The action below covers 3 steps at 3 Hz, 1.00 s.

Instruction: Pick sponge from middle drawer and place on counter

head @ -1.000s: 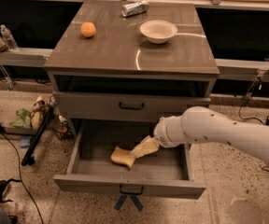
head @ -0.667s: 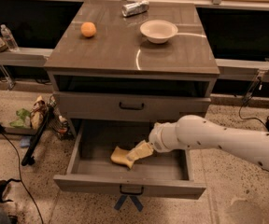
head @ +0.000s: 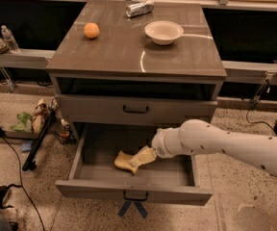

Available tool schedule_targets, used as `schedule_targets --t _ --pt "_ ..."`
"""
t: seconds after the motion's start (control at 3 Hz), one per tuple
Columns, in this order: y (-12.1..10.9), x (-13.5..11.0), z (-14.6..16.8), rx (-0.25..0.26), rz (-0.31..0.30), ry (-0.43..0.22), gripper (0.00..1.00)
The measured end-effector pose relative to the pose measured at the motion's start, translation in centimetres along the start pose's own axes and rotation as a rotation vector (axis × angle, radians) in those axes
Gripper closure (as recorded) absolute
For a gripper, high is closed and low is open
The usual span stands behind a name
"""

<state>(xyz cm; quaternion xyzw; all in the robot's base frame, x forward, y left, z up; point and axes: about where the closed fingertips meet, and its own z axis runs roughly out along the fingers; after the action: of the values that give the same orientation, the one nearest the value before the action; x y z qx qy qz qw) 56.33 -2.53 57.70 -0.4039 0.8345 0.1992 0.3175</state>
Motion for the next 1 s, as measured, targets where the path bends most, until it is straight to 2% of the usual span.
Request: schedule_targets --t 0.33,0.67,1.0 --pt "0.2 2.1 3.3 -0.060 0.020 -0.002 0.00" --pt "0.1 3.9 7.1 -0.098 0.026 -0.010 0.00" --pt "-0.4 4.7 10.4 -0.102 0.035 -0.026 0.00"
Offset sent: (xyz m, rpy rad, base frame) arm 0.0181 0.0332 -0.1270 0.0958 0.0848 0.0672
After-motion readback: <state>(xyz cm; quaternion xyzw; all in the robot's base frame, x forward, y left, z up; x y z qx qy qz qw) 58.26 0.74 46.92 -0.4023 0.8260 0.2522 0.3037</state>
